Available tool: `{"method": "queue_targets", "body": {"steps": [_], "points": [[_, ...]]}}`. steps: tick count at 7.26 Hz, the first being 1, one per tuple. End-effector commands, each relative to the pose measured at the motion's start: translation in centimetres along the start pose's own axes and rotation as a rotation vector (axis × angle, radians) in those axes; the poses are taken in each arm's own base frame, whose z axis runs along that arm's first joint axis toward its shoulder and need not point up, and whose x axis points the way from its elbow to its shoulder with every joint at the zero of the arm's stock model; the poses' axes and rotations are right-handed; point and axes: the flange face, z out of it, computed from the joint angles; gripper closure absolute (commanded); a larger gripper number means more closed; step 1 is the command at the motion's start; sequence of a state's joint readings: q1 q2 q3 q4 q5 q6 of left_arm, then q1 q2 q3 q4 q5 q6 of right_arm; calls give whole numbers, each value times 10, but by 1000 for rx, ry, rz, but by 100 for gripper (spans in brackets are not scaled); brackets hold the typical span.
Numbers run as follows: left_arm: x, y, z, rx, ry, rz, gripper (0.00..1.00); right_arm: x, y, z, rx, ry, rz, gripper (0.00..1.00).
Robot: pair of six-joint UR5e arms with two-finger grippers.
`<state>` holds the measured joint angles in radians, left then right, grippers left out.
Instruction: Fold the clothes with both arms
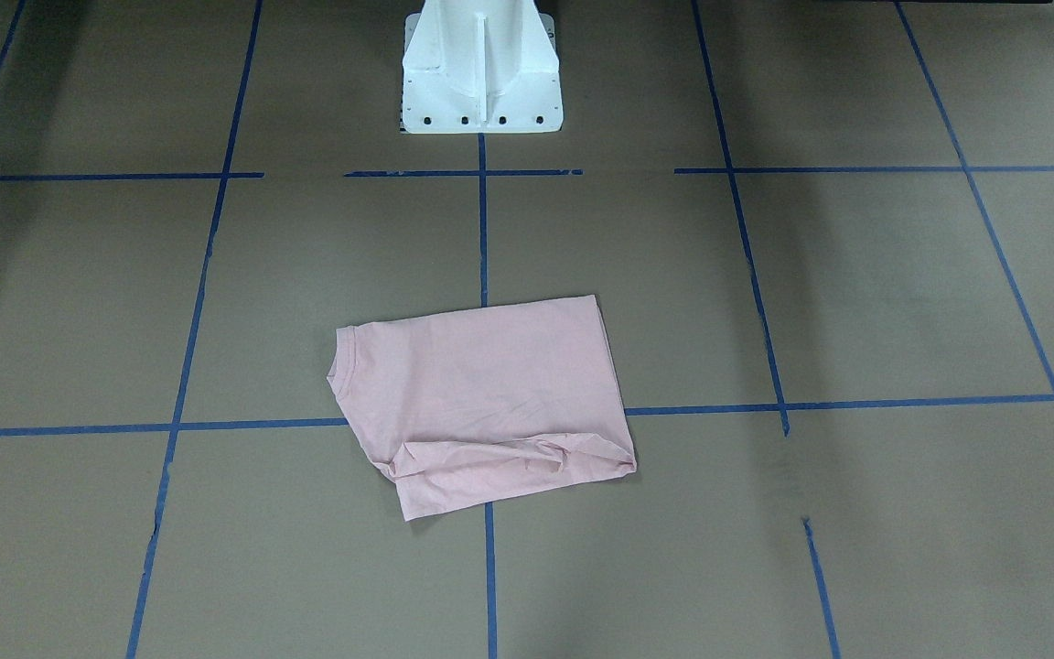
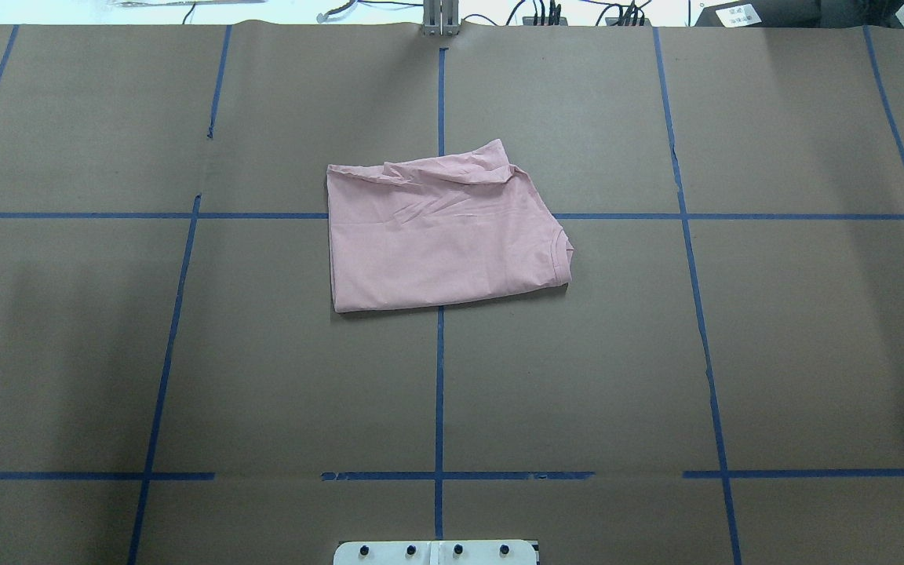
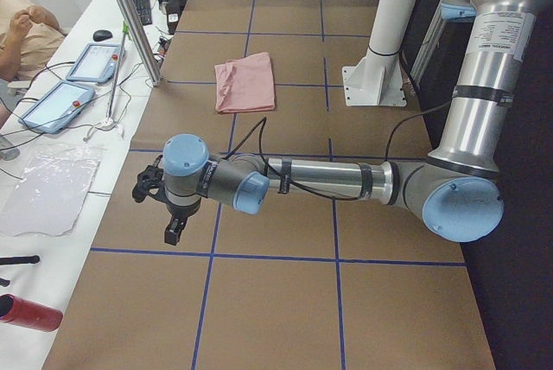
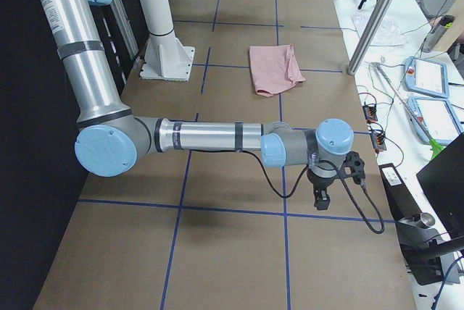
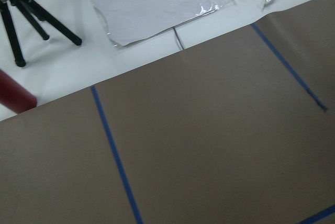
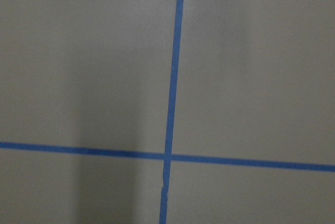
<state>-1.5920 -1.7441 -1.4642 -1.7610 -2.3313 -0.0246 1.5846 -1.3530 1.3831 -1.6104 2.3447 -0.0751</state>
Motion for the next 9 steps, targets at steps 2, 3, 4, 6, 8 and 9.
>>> {"method": "queue_targets", "body": {"steps": [2,3,4,6,8,9], "points": [[-1,64,9,-140,24,-37,0,-4,62,11,-55,8,-16,0],[7,66,20,-165,29,-20,0,-3,65,14,-60,-1,-11,0],[25,65,37,-197,37,10,0,-3,66,15,-61,-4,-12,0],[39,75,64,-238,35,49,0,-6,64,15,-56,-5,-15,0],[64,59,85,-272,-20,111,0,-11,60,13,-52,-6,-15,0],[63,57,83,-268,-30,111,0,-13,58,12,-50,-6,-19,0]]}}
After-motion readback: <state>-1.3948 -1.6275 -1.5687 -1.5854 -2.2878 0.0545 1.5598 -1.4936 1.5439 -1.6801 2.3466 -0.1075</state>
